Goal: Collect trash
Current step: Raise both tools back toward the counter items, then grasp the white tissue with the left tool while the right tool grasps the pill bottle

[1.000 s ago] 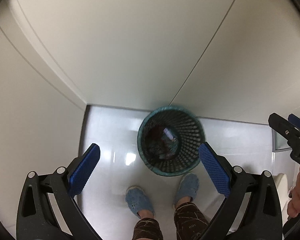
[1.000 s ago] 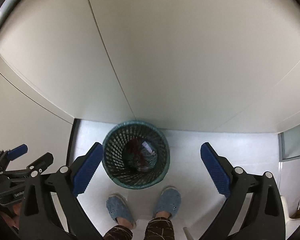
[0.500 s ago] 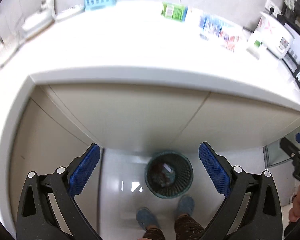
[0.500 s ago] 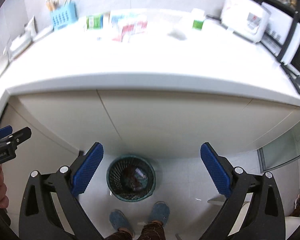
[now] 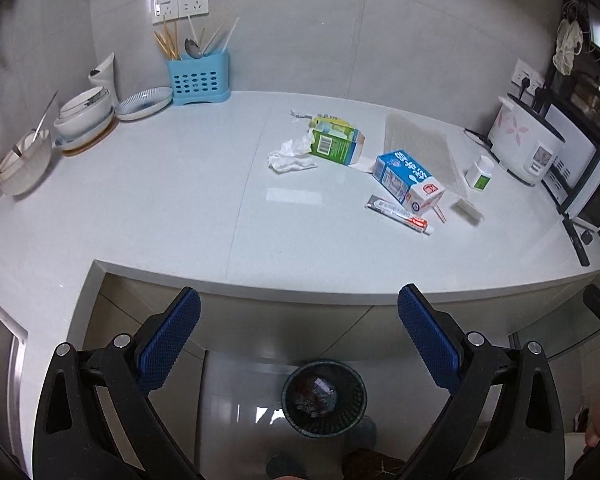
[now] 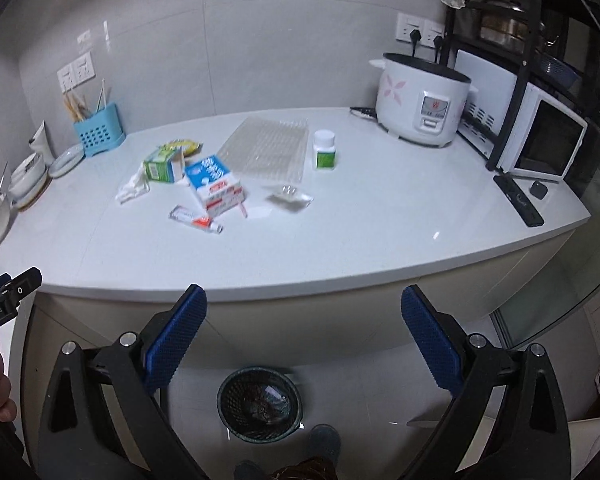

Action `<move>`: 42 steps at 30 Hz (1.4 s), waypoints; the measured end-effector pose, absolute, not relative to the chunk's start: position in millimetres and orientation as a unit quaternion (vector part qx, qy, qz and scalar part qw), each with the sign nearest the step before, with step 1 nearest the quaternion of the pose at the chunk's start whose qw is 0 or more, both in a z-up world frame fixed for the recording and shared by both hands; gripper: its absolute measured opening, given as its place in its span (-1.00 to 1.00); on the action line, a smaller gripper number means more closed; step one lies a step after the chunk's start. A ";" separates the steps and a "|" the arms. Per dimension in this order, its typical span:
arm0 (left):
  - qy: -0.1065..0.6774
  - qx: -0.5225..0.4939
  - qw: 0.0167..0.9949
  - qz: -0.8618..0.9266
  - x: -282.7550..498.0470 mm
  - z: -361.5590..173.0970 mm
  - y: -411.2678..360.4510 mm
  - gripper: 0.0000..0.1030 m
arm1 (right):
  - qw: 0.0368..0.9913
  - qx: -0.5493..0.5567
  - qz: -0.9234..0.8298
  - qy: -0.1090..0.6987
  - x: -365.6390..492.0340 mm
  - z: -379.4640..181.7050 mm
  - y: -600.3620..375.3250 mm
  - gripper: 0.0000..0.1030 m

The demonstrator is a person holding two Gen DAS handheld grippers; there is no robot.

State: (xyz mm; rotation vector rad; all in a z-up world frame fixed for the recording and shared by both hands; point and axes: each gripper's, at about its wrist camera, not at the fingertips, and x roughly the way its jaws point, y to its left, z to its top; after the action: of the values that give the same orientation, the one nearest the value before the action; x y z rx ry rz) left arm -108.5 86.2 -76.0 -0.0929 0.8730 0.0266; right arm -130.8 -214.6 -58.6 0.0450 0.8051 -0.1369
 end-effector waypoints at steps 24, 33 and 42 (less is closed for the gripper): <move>0.477 -0.076 0.870 0.099 118.3 -110.5 93.6 0.89 | 0.902 0.017 -0.037 0.430 124.7 -99.4 -283.2 0.82; 0.514 -0.062 0.847 0.122 182.6 -156.3 90.5 0.89 | 0.888 0.010 -0.025 0.459 186.0 -124.7 -292.0 0.82; 0.541 -0.070 0.826 0.143 220.3 -190.0 102.8 0.89 | 0.874 0.018 -0.019 0.485 226.8 -148.1 -297.9 0.81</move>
State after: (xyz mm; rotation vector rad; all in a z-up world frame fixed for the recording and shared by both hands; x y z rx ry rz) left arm 220.3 102.8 -190.0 -0.1480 1.1483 0.3033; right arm 226.8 -297.9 -148.1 0.0379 1.0123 -0.0393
